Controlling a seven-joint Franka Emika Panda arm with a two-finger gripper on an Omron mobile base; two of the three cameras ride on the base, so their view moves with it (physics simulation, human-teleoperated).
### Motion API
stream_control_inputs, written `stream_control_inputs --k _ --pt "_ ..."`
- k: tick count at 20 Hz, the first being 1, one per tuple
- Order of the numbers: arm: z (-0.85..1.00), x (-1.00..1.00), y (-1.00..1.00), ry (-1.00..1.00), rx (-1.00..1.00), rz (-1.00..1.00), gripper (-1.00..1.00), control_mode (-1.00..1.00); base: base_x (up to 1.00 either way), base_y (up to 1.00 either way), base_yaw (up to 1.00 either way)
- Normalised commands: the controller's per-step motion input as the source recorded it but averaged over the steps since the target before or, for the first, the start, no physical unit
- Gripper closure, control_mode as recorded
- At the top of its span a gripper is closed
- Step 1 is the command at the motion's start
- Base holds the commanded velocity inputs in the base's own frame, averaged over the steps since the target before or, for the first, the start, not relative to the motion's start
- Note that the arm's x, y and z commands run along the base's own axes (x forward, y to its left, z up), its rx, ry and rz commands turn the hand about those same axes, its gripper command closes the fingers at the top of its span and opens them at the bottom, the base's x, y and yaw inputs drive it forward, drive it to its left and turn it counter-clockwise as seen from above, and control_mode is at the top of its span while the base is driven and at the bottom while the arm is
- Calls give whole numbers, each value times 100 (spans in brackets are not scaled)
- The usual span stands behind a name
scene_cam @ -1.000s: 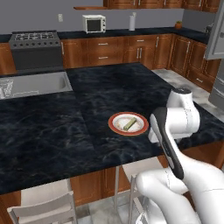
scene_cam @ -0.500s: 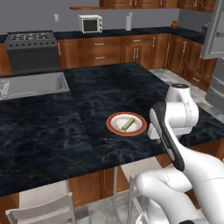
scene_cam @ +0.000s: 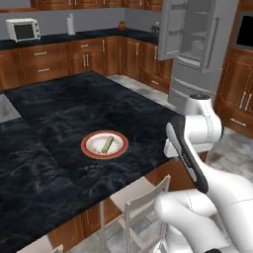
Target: Retrieve the butter from the fridge and place it on a plate on the dining table. Then retrieve the butter knife by the fridge and place it near the plate.
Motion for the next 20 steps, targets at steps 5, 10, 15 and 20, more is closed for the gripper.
stream_control_inputs --k 5,10,15,20 --pt "0 0 0 0 0 0 -100 100 0 -5 -73" --pt "0 0 0 0 0 0 -100 100 0 -29 -57" --pt "0 0 0 0 0 0 -100 100 7 -71 -32" --pt "0 0 0 0 0 0 -100 100 33 -85 -14"
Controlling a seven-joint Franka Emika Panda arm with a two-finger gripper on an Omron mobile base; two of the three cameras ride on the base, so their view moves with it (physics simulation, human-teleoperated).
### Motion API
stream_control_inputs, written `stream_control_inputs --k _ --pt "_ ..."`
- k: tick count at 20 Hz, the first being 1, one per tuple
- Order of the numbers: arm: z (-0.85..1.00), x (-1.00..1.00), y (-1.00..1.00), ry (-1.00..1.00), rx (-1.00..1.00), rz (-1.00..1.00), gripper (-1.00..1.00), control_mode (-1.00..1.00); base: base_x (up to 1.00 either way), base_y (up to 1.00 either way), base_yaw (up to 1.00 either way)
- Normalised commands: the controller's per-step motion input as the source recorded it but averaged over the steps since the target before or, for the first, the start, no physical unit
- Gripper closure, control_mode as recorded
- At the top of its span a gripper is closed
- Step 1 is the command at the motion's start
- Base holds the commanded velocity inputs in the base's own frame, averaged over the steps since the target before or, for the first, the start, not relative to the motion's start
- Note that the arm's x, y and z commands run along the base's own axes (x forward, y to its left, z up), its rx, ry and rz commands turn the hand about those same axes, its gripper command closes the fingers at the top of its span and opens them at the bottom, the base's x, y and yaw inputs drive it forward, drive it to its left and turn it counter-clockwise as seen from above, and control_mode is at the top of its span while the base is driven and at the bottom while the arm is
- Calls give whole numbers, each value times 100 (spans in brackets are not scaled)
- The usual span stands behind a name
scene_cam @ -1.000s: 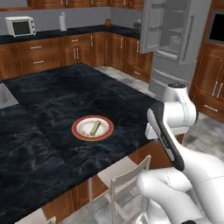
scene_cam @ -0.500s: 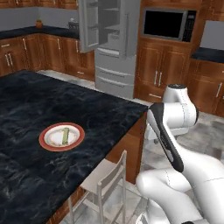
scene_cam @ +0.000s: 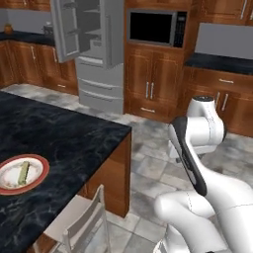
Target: Retrieve the butter from the fridge and place it on a plate on the dining table. Then retrieve the butter knife by the fridge and place it near the plate.
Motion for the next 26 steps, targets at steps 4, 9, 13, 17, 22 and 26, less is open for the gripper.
stream_control_inputs --k 4,9,13,17,22,26 --pt "0 0 0 0 0 0 -100 100 53 -67 -4" --pt "0 0 0 0 0 0 -100 100 81 -34 0" --pt "0 0 0 0 0 0 -100 100 99 -8 0" --pt "0 0 0 0 0 0 -100 100 98 -30 17" --pt "0 0 0 0 0 0 -100 100 88 -49 48" --pt "0 0 0 0 0 0 -100 100 30 -56 63"
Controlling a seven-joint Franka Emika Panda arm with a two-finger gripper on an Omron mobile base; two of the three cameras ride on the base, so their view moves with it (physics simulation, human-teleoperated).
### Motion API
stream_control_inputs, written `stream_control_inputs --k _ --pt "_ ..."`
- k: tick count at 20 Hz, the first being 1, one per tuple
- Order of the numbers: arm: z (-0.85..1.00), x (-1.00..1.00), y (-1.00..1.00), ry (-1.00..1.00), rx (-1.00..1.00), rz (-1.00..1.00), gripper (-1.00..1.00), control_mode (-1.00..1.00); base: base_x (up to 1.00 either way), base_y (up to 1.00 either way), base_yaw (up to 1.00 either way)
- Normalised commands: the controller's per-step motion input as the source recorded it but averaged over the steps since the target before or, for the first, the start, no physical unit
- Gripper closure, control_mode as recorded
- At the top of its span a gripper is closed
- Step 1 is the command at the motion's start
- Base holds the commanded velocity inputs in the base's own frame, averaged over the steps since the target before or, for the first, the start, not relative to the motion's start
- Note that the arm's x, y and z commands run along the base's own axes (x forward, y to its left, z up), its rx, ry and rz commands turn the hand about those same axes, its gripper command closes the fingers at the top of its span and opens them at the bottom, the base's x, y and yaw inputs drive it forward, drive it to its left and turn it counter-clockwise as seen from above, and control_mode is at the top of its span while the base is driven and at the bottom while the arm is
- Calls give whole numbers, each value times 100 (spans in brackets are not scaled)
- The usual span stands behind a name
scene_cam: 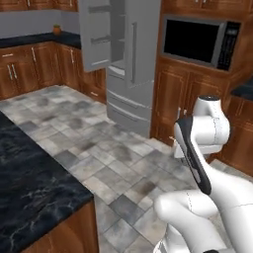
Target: Retrieve the butter from the fridge and place it on a plate on the dining table. Then retrieve the butter knife by the fridge and place it near the plate.
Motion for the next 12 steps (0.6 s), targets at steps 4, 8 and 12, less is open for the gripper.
stream_control_inputs --k 4,8,12 --pt "0 0 0 0 0 0 -100 100 23 -91 47" --pt "0 0 0 0 0 0 -100 100 18 -93 27" --pt "0 0 0 0 0 0 -100 100 72 -41 33"
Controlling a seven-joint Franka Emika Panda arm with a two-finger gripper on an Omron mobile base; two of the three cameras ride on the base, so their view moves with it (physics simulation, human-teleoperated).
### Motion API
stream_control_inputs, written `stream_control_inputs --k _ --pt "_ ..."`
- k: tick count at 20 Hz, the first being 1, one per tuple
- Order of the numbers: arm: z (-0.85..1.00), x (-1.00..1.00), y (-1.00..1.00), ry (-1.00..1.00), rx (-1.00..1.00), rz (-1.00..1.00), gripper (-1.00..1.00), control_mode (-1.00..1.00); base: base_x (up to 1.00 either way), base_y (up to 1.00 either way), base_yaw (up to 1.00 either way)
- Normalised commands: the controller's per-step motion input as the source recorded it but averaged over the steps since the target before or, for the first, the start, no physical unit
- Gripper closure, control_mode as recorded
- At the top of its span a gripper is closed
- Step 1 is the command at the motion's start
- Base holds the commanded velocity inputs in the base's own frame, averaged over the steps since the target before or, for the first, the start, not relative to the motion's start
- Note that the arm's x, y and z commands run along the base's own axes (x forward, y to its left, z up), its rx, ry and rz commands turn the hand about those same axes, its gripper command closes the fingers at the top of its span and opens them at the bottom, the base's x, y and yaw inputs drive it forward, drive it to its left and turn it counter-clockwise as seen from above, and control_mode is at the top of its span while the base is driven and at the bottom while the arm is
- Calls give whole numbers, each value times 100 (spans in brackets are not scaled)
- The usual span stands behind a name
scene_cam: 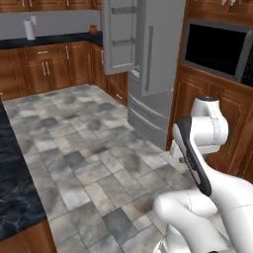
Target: Retrieve the butter from the fridge and place it on a plate on the dining table. Then retrieve the butter knife by the fridge and place it near the plate.
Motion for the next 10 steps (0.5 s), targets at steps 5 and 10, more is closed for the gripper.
stream_control_inputs --k 5,10 --pt "0 0 0 0 0 0 -100 100 100 0 38" --pt "0 0 0 0 0 0 -100 100 100 0 38"
